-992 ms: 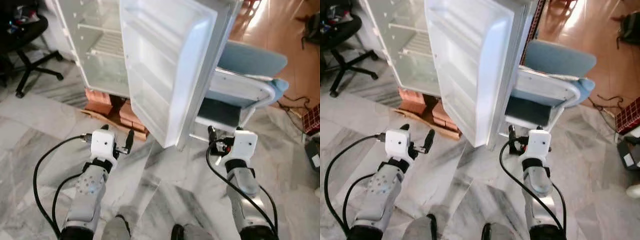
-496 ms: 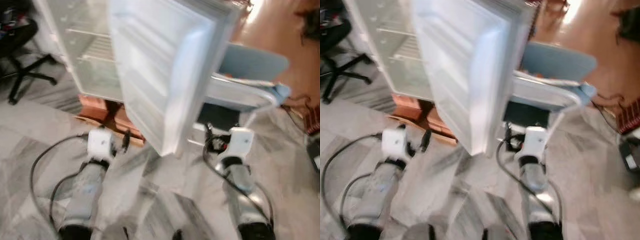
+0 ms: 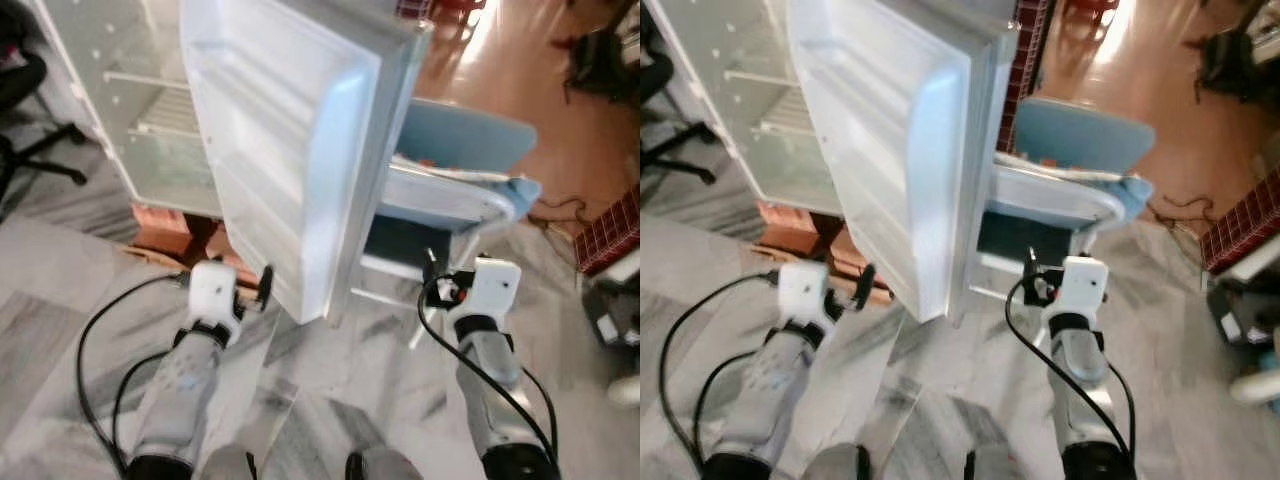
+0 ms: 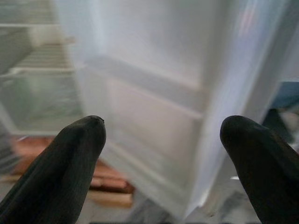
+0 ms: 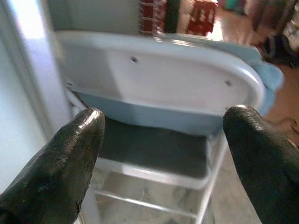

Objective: Restocking fridge

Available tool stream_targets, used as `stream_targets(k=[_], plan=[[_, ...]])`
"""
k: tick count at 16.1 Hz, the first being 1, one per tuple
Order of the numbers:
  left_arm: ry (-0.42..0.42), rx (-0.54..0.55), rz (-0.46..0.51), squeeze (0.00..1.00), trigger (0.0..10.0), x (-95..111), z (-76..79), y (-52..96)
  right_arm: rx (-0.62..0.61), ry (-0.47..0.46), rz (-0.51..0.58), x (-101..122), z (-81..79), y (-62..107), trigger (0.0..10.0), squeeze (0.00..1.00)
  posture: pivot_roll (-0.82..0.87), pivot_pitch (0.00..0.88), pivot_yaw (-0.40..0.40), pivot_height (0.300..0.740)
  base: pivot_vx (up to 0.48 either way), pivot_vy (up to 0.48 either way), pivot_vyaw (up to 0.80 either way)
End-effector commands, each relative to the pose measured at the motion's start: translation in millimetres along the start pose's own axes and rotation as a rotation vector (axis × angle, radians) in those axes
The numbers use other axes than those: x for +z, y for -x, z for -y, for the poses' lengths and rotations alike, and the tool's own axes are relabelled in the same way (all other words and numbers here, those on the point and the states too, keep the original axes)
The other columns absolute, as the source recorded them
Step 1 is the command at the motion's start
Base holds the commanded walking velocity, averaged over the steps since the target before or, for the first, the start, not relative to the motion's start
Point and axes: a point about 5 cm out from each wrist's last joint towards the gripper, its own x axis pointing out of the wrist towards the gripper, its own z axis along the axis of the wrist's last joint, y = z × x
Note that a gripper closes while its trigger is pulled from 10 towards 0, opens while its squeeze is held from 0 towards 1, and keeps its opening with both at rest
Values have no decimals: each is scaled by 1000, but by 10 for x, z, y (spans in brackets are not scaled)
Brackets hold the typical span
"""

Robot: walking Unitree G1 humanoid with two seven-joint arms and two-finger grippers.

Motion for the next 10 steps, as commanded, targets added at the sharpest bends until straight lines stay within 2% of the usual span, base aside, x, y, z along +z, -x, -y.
stream_targets(k=[1,3,5,8,10], plan=[[4,44,-42,0,10000,-79,-153,116,6,-31,41,122,-63,-98,10000,0,43,137,-43,740,0,0,644],[7,62,-64,0,10000,-121,-218,169,-9,-62,49,182,-68,-190,10000,0,51,140,-44,740,0,0,634],[6,70,-63,0,10000,-121,-221,144,-32,-72,38,250,-97,-349,10000,0,57,136,-49,740,0,0,534],[8,72,-61,0,10000,-114,-188,123,-90,-82,-32,246,-108,-492,10000,0,59,131,-56,740,0,0,0],[15,73,-62,0,10000,-118,-191,116,-136,-83,-63,210,-81,-522,10000,0,63,132,-59,740,0,0,0]])
